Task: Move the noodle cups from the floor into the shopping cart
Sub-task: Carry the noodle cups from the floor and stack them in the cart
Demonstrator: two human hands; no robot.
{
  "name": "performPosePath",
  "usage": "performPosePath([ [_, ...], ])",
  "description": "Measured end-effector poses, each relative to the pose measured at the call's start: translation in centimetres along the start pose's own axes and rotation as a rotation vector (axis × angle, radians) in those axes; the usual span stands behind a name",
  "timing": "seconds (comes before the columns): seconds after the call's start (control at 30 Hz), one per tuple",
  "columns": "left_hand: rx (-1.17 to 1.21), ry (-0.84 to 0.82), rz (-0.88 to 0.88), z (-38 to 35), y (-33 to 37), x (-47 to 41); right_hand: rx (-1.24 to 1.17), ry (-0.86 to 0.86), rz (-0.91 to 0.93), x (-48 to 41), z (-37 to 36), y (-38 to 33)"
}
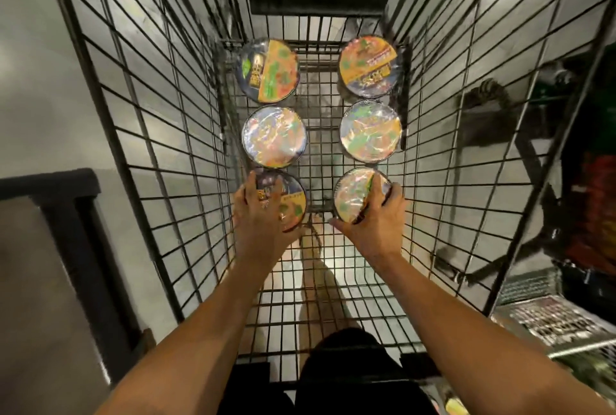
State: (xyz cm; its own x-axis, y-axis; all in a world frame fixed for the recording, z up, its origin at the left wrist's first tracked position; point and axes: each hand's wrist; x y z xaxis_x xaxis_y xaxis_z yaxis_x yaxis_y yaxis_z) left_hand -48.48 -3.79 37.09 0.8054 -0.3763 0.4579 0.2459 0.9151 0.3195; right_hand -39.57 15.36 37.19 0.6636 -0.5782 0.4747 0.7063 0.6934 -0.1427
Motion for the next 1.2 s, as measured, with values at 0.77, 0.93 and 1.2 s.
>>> performPosePath([
  [0.77, -0.242, -0.064, -0.582, 14.5, 3.7, 12.3, -0.22, 0.25, -0.324, 24.5, 8.3, -2.6],
  [0.93, -0.314, -0.046, -0.889, 13.5, 6.4, 16.9, -0.328, 0.308, -0.514, 31.7, 6.6, 0.1],
  [1.2, -0.443, -0.22, -1.277, 5.6, 13.6, 28.8, -0.537, 0.282, -0.938, 45.9, 0.0, 7.0],
])
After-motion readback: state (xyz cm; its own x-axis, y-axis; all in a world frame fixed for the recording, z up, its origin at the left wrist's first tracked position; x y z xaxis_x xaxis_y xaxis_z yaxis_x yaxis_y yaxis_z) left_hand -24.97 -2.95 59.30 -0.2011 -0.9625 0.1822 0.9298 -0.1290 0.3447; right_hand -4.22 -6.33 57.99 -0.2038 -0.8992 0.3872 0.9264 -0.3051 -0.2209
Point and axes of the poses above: each hand's wrist, its own x-axis away from the middle knuckle, its own z-axis out of the back of the hand, y = z × x, and after that the axes turned 3 degrees about x, right-handed
